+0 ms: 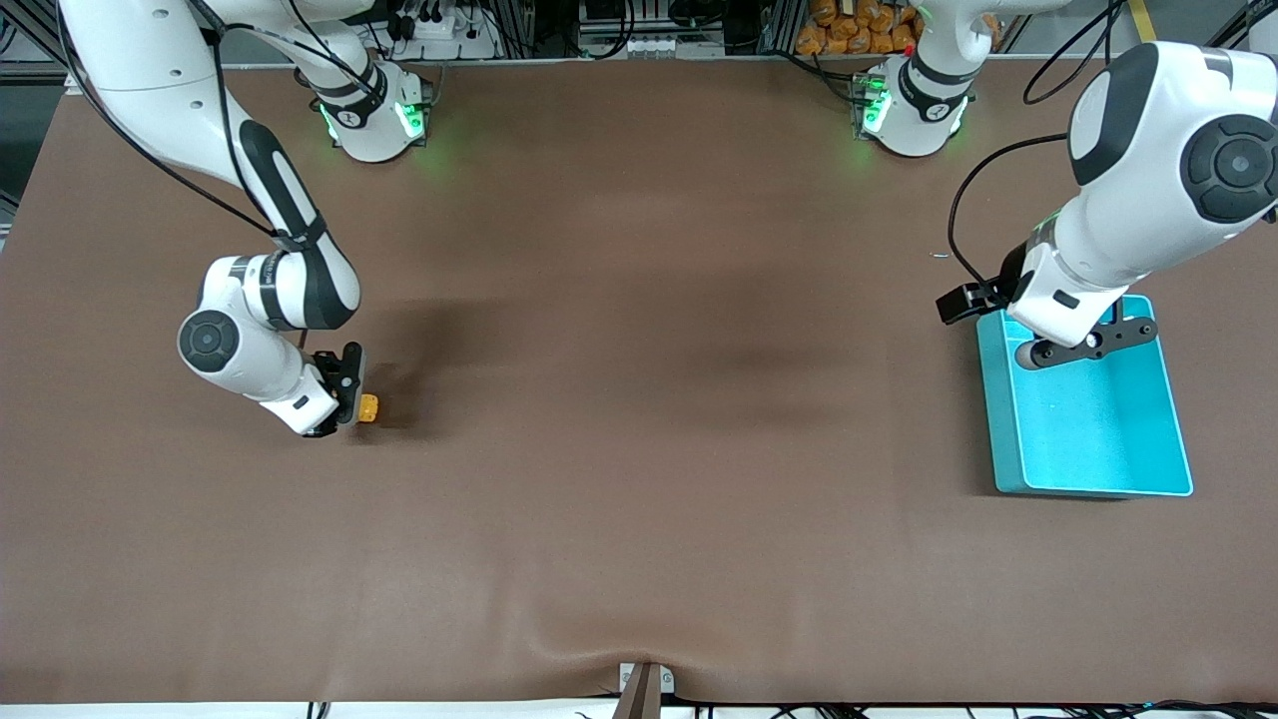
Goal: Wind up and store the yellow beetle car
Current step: 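Lower the right gripper over the car while the left gripper moves above the bin, then close the right gripper on the yellow car, then slide the car across the table toward the bin with the right gripper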
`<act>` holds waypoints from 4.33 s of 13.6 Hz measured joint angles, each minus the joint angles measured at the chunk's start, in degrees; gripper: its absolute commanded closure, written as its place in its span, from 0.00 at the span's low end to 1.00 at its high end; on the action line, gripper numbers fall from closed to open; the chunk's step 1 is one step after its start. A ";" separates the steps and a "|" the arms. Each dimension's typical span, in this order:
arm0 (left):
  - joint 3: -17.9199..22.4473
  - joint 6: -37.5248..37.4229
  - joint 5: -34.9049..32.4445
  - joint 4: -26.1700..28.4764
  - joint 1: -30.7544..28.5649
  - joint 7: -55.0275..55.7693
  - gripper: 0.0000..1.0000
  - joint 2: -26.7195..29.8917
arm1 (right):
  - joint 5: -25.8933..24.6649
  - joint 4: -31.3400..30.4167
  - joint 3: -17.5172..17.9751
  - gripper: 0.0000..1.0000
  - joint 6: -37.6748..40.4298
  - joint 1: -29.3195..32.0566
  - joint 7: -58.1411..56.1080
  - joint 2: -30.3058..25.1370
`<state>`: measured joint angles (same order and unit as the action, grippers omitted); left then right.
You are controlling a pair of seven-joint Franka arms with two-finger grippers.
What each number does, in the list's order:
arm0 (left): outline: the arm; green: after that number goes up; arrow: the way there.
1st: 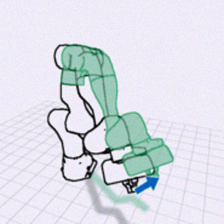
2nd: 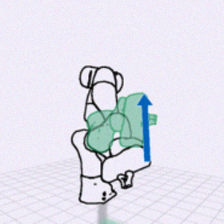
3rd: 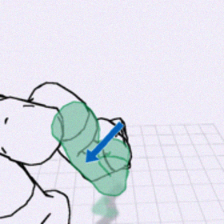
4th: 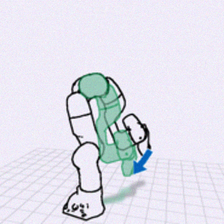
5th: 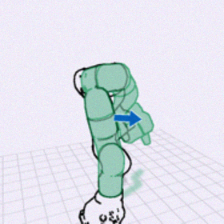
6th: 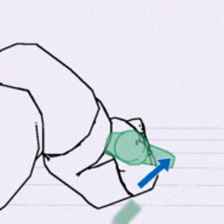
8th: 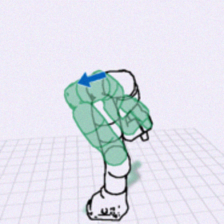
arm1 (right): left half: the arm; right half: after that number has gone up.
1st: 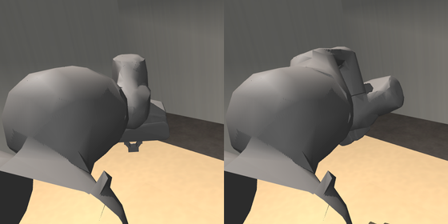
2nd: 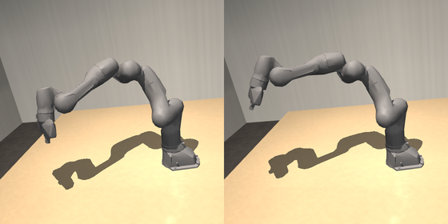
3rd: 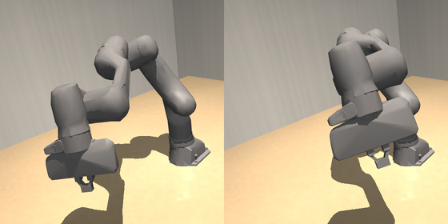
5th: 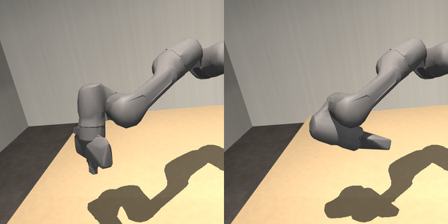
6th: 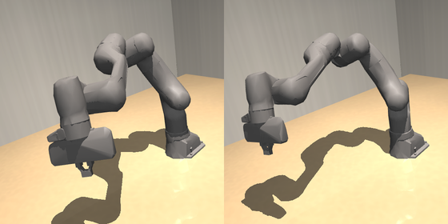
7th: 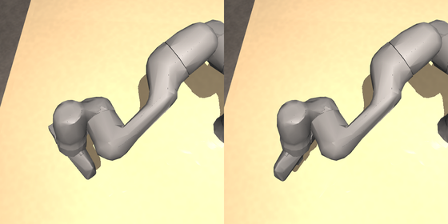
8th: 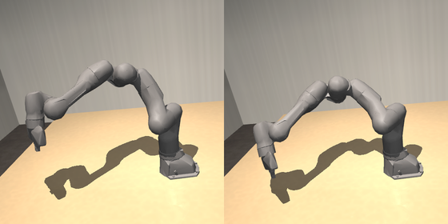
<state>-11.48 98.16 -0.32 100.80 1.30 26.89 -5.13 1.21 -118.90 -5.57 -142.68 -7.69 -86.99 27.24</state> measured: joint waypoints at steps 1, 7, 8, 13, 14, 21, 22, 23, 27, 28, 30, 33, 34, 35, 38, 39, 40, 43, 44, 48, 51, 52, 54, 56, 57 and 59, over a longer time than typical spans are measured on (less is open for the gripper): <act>0.00 0.55 0.00 0.79 0.00 0.54 0.00 0.41 | 0.00 0.06 0.00 0.70 0.07 0.41 -0.47 0.04; 0.04 3.31 0.00 4.24 -0.02 1.30 0.00 2.53 | 0.00 0.84 0.00 0.70 1.05 2.27 -3.23 0.41; 0.04 3.46 0.00 4.37 -0.03 1.30 0.00 2.61 | 0.00 0.98 0.00 0.69 1.21 2.58 -3.77 0.48; 0.06 3.91 0.01 4.46 -0.07 1.30 0.00 2.62 | 0.00 1.63 -0.01 0.69 1.69 4.69 -7.02 0.85; 0.07 3.93 0.01 4.47 -0.09 1.30 0.00 2.62 | 0.00 1.71 -0.01 0.67 1.73 4.97 -7.25 0.91; 0.08 3.95 0.01 4.61 -0.11 1.30 0.00 2.62 | 0.00 2.32 -0.05 0.62 1.79 7.36 -9.35 1.26; 0.08 3.95 0.01 4.63 -0.11 1.30 0.00 2.62 | 0.00 2.44 -0.05 0.61 1.79 7.69 -9.41 1.33; 0.08 3.96 0.01 4.65 -0.11 1.30 0.00 2.62 | 0.00 2.52 -0.05 0.61 1.80 7.97 -9.43 1.38; 0.08 3.96 0.01 4.72 -0.11 1.30 0.00 2.62 | 0.00 2.67 -0.06 0.59 1.80 8.46 -9.50 1.49; 0.08 3.96 0.01 4.75 -0.11 1.30 0.00 2.62 | 0.00 2.73 -0.06 0.59 1.80 8.66 -9.51 1.53; 0.08 3.96 0.01 4.78 -0.11 1.30 0.00 2.62 | 0.00 2.83 -0.06 0.59 1.81 9.09 -9.58 1.59; 0.08 3.96 0.01 4.83 -0.11 1.30 0.00 2.62 | 0.00 3.04 -0.06 0.55 1.79 9.91 -9.80 1.73; 0.08 3.96 0.01 4.84 -0.11 1.30 0.00 2.62 | 0.00 3.14 -0.07 0.51 1.79 10.23 -9.99 1.80; 0.08 3.96 0.01 4.85 -0.11 1.30 0.00 2.62 | 0.02 3.26 -0.07 0.42 1.79 10.46 -10.07 1.97; 0.08 3.96 0.01 4.86 -0.11 1.30 0.00 2.62 | 0.03 4.04 -0.09 0.00 0.07 11.12 -10.07 5.00; 0.08 3.96 0.01 4.87 -0.11 1.30 0.00 2.62 | 0.10 5.37 -0.08 0.00 0.58 11.42 -10.06 6.60; 0.08 3.96 0.01 4.89 -0.11 1.30 0.00 2.62 | 0.09 7.40 -0.09 0.00 2.72 11.71 -10.06 7.68; 0.08 3.96 0.01 4.92 -0.11 1.30 0.00 2.62 | 0.09 14.37 -0.15 0.00 11.62 12.50 -10.08 8.39; 0.08 3.96 0.01 4.92 -0.11 1.30 0.00 2.62 | 0.09 15.84 -0.16 0.00 13.00 12.80 -10.08 8.39; 0.08 3.96 0.01 4.94 -0.11 1.30 0.00 2.62 | 0.09 16.57 -0.16 0.00 13.62 13.38 -10.08 8.74; 0.08 3.96 0.01 4.97 -0.11 1.30 0.00 2.62 | 0.09 16.57 -0.16 0.00 13.62 13.42 -10.08 9.08; 0.08 3.96 0.01 4.98 -0.11 1.30 0.00 2.62 | 0.09 16.57 -0.16 0.00 13.62 13.43 -10.08 9.09; 0.08 3.96 0.01 4.99 -0.11 1.30 0.00 2.62 | 0.09 16.57 -0.16 0.00 13.62 13.47 -10.08 9.10; 0.08 3.96 0.01 4.99 -0.11 1.30 0.00 2.62 | 0.09 16.57 -0.17 0.00 13.62 13.54 -10.08 9.14; 0.08 3.96 0.01 5.00 -0.11 1.30 0.00 2.62 | 0.09 16.57 -0.18 0.00 13.62 13.57 -10.08 9.16; 0.08 3.96 0.01 5.00 -0.11 1.30 0.00 2.62 | 0.10 16.58 -0.18 0.00 13.62 13.60 -10.06 9.17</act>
<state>-11.41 102.12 -0.31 105.80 1.20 28.18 -2.52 1.31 -102.33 -5.75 -129.06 5.91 -97.05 36.40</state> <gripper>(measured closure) 0.000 0.000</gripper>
